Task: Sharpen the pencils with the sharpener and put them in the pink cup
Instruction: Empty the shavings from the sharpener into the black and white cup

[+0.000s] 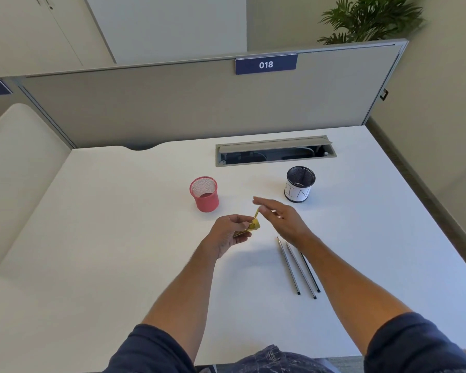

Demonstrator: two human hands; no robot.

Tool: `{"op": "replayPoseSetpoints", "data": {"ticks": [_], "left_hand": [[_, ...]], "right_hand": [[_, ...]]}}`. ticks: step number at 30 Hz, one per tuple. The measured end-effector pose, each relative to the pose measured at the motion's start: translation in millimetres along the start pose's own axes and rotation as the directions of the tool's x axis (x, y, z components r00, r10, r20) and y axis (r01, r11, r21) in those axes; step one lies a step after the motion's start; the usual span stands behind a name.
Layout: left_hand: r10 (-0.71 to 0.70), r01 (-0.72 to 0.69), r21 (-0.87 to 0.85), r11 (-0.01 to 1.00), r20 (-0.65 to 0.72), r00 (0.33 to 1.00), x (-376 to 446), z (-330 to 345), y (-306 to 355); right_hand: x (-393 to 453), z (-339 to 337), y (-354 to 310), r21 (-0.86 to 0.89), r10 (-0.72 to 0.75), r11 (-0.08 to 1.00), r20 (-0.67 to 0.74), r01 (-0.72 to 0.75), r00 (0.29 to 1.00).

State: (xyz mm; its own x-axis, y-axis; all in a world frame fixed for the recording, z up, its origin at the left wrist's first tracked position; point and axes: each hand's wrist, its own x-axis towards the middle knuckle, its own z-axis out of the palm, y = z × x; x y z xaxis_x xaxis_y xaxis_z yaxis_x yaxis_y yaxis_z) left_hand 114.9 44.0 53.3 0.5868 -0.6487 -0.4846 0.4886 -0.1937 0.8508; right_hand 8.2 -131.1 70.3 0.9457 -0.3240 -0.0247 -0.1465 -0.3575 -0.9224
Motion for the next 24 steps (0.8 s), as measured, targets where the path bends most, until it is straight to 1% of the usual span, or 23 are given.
{"op": "replayPoseSetpoints", "data": {"ticks": [3, 6, 8, 13, 18, 21, 24], "left_hand": [[0.036, -0.035, 0.028, 0.999, -0.010, 0.999, 7, 5, 7], [0.066, -0.064, 0.046, 0.997, -0.041, 0.997, 16, 12, 14], [0.092, -0.089, 0.056, 0.994, -0.058, 0.994, 21, 17, 18], [0.143, -0.137, 0.072, 0.988, -0.086, 0.986, 37, 32, 34], [0.113, -0.098, 0.121, 0.988, -0.124, 0.986, 53, 50, 54], [0.127, -0.115, 0.154, 0.981, -0.069, 0.990, 60, 58, 67], [0.132, -0.127, 0.183, 0.975, -0.016, 0.991, 67, 69, 81]], "right_hand": [[7, 1, 0, -0.109, -0.059, 0.993, -0.088, 0.049, 0.994], [9, -1, 6, -0.134, -0.036, 0.991, -0.202, 0.009, 0.979], [9, -1, 9, -0.107, -0.022, 0.994, -0.218, -0.001, 0.976], [14, -2, 11, 0.055, 0.019, 0.998, -0.274, -0.004, 0.961], [31, -12, 16, 0.057, 0.026, 0.998, -0.356, -0.006, 0.934], [42, -29, 17, 0.142, 0.103, 0.988, -0.340, -0.058, 0.935], [49, -43, 19, 0.195, 0.116, 0.979, -0.327, -0.053, 0.938]]}}
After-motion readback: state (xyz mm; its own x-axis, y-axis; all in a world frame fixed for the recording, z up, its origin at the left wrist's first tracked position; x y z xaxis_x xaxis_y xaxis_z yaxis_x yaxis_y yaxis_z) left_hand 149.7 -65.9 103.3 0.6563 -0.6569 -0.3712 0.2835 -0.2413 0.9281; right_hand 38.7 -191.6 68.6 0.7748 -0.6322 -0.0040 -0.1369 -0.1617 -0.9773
